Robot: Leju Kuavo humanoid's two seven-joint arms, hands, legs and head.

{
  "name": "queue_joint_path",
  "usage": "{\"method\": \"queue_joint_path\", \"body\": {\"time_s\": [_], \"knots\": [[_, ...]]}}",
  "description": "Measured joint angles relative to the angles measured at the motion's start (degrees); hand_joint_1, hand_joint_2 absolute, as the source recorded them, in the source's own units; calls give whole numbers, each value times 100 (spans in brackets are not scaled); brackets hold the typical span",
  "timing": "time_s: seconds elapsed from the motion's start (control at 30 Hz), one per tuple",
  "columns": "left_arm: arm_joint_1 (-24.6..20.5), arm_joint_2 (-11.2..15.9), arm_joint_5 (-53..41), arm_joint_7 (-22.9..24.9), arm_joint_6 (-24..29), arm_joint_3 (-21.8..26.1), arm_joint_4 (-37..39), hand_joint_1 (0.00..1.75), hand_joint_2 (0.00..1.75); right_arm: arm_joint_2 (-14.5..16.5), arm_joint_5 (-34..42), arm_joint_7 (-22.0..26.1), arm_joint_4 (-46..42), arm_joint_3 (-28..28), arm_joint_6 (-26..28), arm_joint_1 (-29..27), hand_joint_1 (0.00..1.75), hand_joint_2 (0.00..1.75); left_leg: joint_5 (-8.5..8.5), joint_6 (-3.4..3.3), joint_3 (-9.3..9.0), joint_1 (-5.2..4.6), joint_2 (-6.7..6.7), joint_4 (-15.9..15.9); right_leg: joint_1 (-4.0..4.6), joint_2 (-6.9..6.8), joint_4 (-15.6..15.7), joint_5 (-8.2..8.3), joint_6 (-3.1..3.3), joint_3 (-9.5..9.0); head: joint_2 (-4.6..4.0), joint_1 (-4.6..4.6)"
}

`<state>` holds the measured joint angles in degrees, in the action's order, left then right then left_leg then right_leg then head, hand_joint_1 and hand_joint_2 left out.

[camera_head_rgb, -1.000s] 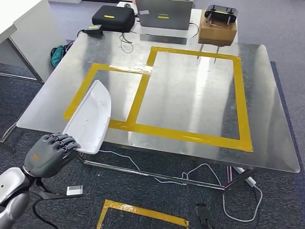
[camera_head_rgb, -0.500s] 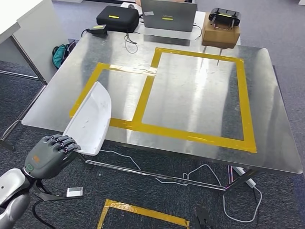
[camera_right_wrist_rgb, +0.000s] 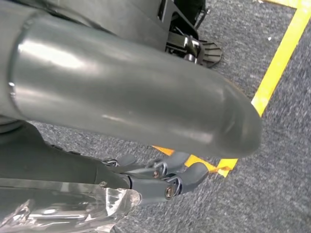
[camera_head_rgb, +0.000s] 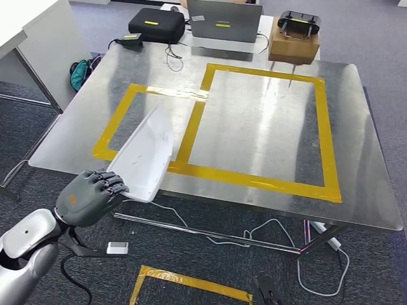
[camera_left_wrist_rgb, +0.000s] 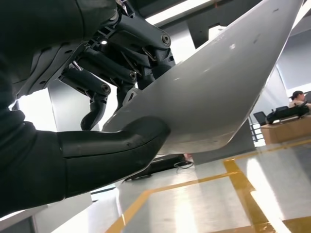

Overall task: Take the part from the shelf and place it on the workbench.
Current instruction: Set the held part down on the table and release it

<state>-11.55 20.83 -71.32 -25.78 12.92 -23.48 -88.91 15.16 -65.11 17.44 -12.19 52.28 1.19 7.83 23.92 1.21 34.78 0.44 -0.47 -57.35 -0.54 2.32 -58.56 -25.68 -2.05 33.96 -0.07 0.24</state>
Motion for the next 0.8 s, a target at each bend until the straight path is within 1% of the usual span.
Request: {"method": "queue_joint_path", "body": {"time_s": [0.23, 0.37, 0.6, 0.8], "knots": [[-304, -185, 0, 57, -46, -451, 155, 145, 175, 30, 0, -38, 3, -89, -34, -1, 0, 0, -3, -4, 1, -1, 0, 0, -2, 0, 0, 1, -2, 1, 0, -1], [-417, -282, 0, 102, -97, -621, 209, 145, 175, 39, 8, -34, 3, -104, -76, -2, 0, 0, -3, -5, 1, 0, 0, 0, -2, -2, 0, 1, -2, 2, 0, 1], [-720, -504, -5, 322, -266, -927, 391, 145, 175, 71, 31, -37, 5, -169, -134, -4, 0, 0, -3, -5, 1, -1, 0, 0, -2, -1, 0, 2, -3, 1, 0, 1], [-905, -660, -21, 454, -327, -1074, 634, 145, 175, 80, 30, -39, 5, -203, -159, -6, 0, 0, -4, -6, 1, -1, 0, 0, -2, -1, 0, 3, -5, 1, 0, 1]]}}
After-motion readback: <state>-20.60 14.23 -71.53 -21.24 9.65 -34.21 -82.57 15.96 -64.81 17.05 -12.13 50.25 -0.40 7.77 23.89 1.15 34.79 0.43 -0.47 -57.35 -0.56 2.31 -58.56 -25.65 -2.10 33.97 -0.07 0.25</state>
